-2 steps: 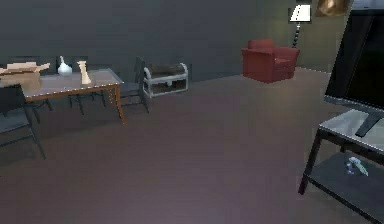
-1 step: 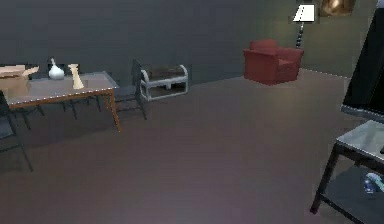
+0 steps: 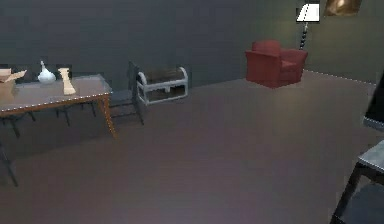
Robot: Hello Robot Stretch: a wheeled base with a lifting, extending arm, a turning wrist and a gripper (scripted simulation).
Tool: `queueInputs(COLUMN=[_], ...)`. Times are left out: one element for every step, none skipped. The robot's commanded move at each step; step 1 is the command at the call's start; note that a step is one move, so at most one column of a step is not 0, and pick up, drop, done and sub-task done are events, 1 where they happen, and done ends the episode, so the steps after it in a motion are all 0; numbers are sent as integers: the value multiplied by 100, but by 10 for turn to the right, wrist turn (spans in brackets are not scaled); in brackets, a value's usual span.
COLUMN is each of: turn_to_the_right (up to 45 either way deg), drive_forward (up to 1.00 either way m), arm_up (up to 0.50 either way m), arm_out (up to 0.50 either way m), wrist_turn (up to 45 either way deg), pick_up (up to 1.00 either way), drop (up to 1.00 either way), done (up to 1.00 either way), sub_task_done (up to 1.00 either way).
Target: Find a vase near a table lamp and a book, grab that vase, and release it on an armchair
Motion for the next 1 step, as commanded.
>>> queueInputs(turn_to_the_right=[180], drive_forward=[0], arm_up=[0], arm_out=[0], wrist_turn=[0], pick_up=[0], drop=[0], done=[0], sub_task_done=[0])
